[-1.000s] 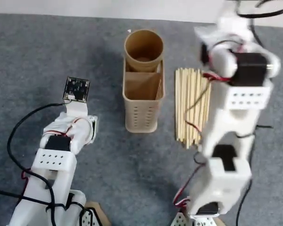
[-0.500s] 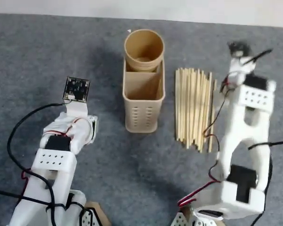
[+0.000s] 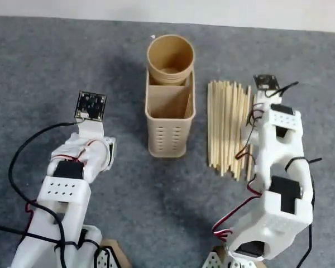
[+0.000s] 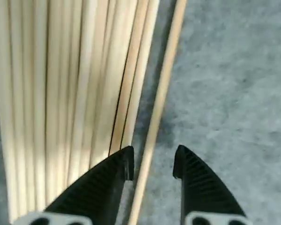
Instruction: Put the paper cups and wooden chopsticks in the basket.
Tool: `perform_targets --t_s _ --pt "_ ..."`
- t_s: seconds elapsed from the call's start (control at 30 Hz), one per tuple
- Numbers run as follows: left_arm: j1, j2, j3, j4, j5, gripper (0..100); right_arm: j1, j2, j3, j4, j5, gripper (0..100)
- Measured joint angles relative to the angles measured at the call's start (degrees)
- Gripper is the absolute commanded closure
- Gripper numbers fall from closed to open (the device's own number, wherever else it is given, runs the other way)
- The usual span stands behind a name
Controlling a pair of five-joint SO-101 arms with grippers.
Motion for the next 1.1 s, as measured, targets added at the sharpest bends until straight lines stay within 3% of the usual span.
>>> perform_targets --t_s 0.27,0.47,0.7,1.1 --pt "0.0 0.0 0.0 0.0 0.0 83 -2.2 0.3 0.2 -0.4 -0.7 76.4" --pt "0.0 0.0 0.0 0.0 0.0 83 -2.4 0.4 0.4 -0.4 -0.7 76.5" --pt "0.0 0.0 0.0 0.0 0.0 83 -2.6 0.4 0.4 -0.4 -0.8 91.8" --pt "0.0 0.0 0.1 0.0 0.0 83 -2.2 3.2 -0.5 -0.4 -0.9 91.1"
